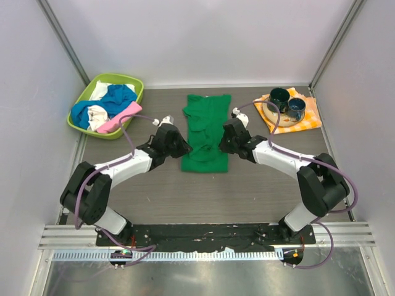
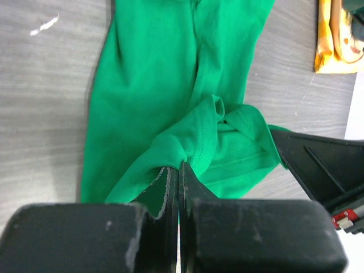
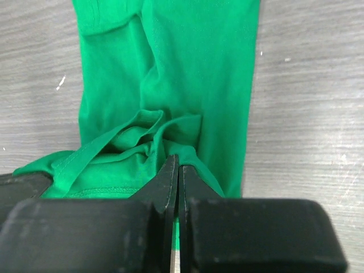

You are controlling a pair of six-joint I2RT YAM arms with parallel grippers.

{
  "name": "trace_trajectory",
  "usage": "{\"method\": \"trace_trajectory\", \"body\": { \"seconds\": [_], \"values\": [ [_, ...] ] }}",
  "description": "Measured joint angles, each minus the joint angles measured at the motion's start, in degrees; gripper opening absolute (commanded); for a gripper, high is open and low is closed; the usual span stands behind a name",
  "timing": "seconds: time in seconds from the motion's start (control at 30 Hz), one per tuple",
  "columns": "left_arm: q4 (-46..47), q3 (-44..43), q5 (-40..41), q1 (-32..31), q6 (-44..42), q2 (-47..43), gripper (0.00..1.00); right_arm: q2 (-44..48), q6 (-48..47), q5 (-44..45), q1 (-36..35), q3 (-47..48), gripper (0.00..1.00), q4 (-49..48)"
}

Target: Fold and stack the t-shirts

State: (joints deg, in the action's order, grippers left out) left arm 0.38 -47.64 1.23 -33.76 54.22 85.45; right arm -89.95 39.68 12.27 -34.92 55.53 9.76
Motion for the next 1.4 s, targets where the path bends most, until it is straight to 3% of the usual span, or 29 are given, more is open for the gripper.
{"method": "trace_trajectory", "body": {
  "seconds": [0.23,0.5,0.57,0.63,0.67,0.7,0.73,0.77,0.97,1.1,1.4],
  "values": [
    [0.74,-7.41,-3.5,4.11,-0.94,7.58,0.0,-2.56,-0.79,-1.79,3.74,4.5,0.01,-0.37],
    [1.86,-12.81,-5.88,6.56,-1.16,16.06,0.0,-12.39,-0.76,-3.21,7.06,7.72,0.02,-1.16],
    [2.21,-13.6,-6.32,7.15,-1.05,18.43,0.02,-15.43,-0.79,-3.32,7.5,8.85,0.11,-0.9],
    [2.49,-14.29,-6.8,8.0,-0.85,20.7,0.23,-18.78,-0.83,-3.45,8.04,10.88,0.29,-0.74],
    [2.51,-14.67,-7.02,8.48,-0.85,21.66,0.37,-19.74,-0.94,-3.41,8.22,12.15,0.54,-0.79],
    [2.49,-15.19,-7.26,9.05,-0.79,22.49,0.95,-20.41,-1.16,-3.1,8.33,13.44,0.65,-0.74],
    [2.45,-15.87,-7.45,9.66,-0.74,23.23,1.0,-21.09,-1.44,-2.71,8.44,14.8,0.76,-0.79],
    [2.45,-16.63,-7.67,10.27,-0.81,23.76,1.0,-21.66,-2.05,-2.16,8.52,16.0,0.96,-0.87],
    [2.36,-21.68,-7.72,13.66,-0.79,23.69,1.0,-21.86,-5.29,3.43,8.79,20.76,0.98,-0.74],
    [1.57,-20.7,-7.74,14.43,-0.85,18.82,1.0,-18.14,-6.54,5.88,8.48,19.17,0.98,-0.5],
    [6.93,-2.75,-9.38,8.28,1.33,-2.29,1.0,-3.32,-8.55,5.03,2.1,15.13,1.0,4.87]
  ]
}}
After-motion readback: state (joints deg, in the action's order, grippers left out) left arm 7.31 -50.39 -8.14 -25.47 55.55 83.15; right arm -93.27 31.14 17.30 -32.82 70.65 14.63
